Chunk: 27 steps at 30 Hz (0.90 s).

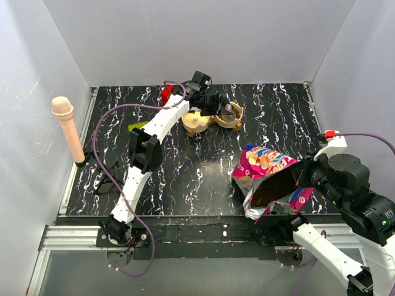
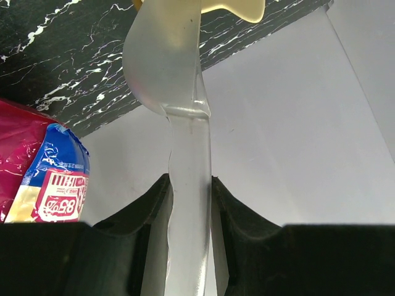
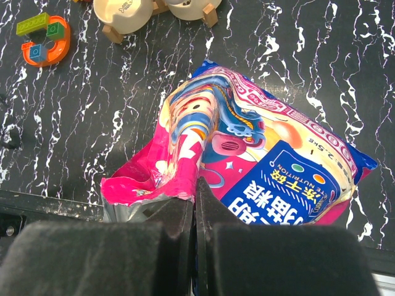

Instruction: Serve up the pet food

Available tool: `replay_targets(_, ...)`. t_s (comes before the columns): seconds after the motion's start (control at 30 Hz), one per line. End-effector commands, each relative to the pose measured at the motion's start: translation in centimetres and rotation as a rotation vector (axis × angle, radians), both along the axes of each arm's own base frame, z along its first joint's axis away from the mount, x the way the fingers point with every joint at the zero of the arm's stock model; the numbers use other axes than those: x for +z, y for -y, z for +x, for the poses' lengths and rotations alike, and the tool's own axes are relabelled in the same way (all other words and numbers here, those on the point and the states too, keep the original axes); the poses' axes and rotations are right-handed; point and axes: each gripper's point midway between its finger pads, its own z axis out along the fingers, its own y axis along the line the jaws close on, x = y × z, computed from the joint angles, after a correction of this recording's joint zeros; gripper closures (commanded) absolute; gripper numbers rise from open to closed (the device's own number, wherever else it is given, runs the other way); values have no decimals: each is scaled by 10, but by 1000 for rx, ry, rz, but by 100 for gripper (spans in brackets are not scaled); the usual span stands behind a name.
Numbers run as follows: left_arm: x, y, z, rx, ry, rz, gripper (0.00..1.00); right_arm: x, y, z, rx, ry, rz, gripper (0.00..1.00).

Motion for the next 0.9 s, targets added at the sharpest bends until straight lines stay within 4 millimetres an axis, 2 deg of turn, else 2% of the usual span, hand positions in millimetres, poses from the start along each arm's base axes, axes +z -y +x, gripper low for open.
replay_targets(0.0, 22, -13, -4, 63, -10, 38, 100, 41, -7, 13, -11, 153, 100, 99)
replay_targets(0.37, 52, -22, 15, 96, 77, -18, 100, 42, -15, 20, 13, 143, 95, 99)
replay_targets(0.77, 82, -22, 6, 84, 96, -72, 100, 40, -18, 22, 13, 128, 103, 99)
replay_targets(0.87, 96, -22, 5, 84, 119, -94, 100, 38, -20, 24, 13, 123, 102, 99)
